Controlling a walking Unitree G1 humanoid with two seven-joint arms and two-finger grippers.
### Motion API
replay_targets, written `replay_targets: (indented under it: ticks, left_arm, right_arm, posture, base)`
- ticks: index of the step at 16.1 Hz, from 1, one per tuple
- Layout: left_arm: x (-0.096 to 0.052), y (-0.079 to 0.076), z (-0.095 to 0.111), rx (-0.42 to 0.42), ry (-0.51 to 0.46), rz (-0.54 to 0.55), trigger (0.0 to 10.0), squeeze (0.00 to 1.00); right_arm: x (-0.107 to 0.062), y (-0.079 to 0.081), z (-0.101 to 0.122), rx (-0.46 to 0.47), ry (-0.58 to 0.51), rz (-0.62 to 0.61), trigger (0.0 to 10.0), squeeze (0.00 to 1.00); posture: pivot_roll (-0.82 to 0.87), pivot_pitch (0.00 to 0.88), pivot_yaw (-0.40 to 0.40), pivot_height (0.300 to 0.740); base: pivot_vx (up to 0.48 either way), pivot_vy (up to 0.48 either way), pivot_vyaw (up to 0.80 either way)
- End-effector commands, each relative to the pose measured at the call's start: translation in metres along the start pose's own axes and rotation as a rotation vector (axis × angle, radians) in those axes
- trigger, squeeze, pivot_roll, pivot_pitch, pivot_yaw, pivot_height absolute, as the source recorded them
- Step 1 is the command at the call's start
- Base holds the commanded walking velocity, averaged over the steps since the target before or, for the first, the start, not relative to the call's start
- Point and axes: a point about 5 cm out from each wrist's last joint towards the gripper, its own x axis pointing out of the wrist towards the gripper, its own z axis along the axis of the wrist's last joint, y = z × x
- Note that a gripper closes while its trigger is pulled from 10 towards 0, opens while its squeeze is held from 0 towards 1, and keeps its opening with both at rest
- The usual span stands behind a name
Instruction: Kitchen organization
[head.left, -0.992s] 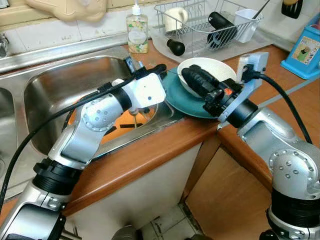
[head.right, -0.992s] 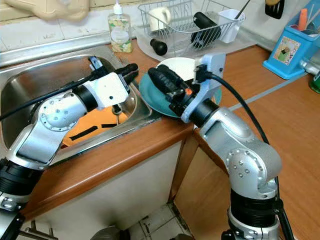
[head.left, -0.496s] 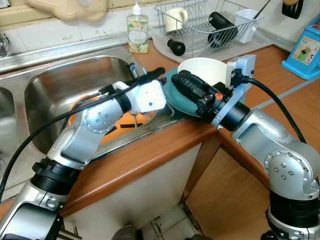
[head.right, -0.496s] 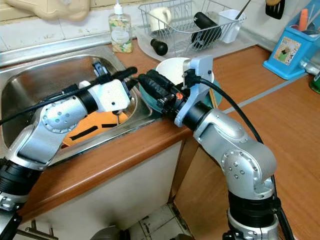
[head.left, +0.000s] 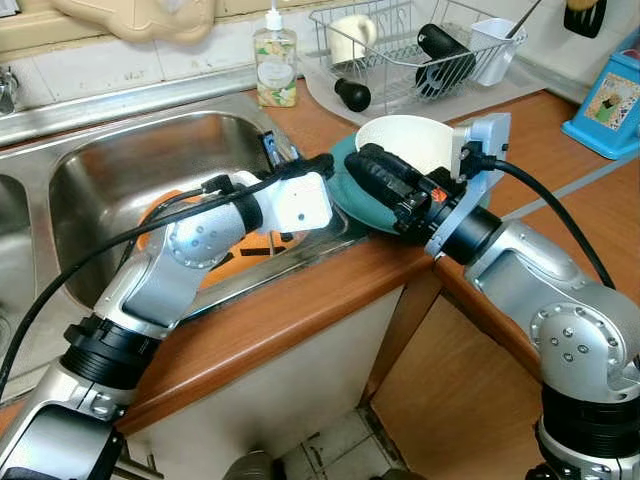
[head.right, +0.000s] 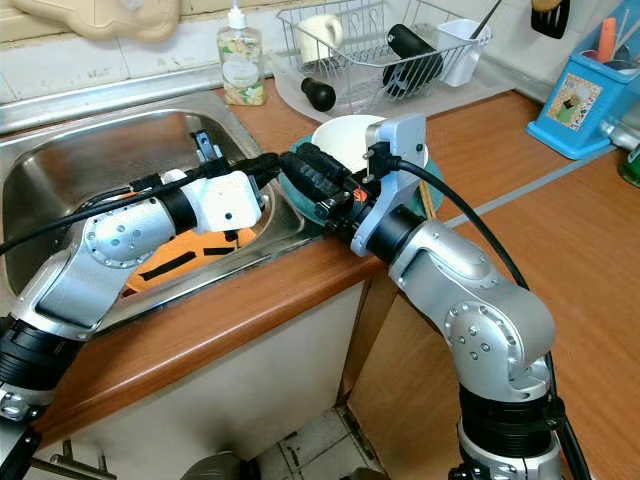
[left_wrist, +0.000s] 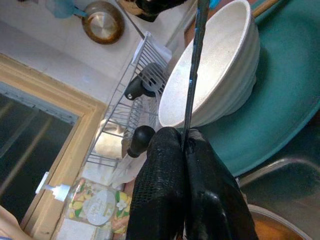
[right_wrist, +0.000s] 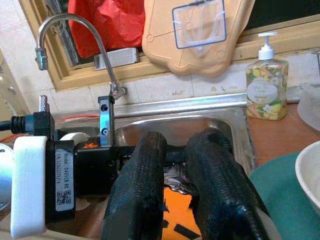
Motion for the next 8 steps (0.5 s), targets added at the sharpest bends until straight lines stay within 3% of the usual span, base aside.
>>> replay_targets:
  ticks: [1, 2, 3, 5, 6, 8]
  left_arm:
    - [-0.001, 0.003, 0.000, 0.018, -0.004, -0.002, 0.0, 0.00]
    - [-0.001, 0.004, 0.000, 0.021, -0.003, -0.001, 0.0, 0.00]
    - [-0.001, 0.006, -0.002, 0.023, 0.006, 0.002, 0.0, 0.00]
    - [-0.003, 0.010, -0.012, 0.030, 0.043, 0.005, 0.0, 0.00]
    - [-0.006, 0.012, -0.025, 0.015, 0.084, 0.009, 0.0, 0.00]
    - [-0.014, 0.014, -0.052, 0.022, 0.190, -0.028, 0.0, 0.00]
  right_arm:
    - [0.000, 0.001, 0.001, -0.021, 0.004, -0.007, 10.0, 0.00]
    - [0.000, 0.001, 0.001, -0.022, 0.004, -0.007, 10.0, 0.14]
    - [0.000, 0.001, 0.001, -0.008, -0.003, -0.002, 10.0, 1.00]
    - [-0.001, -0.001, -0.001, -0.026, 0.014, -0.016, 10.0, 1.00]
    - [-0.002, -0.003, -0.005, -0.057, 0.047, -0.039, 10.0, 0.00]
    - [-0.005, -0.005, -0.013, -0.111, 0.125, -0.046, 10.0, 0.00]
  posture:
    - [-0.06, 0.028, 0.007, 0.740]
    - [-0.06, 0.028, 0.007, 0.740]
    - [-0.06, 0.029, 0.008, 0.740]
    - [-0.06, 0.028, 0.012, 0.740]
    - [-0.06, 0.027, 0.015, 0.740]
    - [-0.06, 0.026, 0.021, 0.740]
  base:
    - [0.000, 0.000, 0.00]
    - [0.000, 0.000, 0.00]
    - [0.000, 0.000, 0.00]
    - [0.000, 0.000, 0.00]
    - [0.000, 0.000, 0.00]
    - [0.000, 0.000, 0.00]
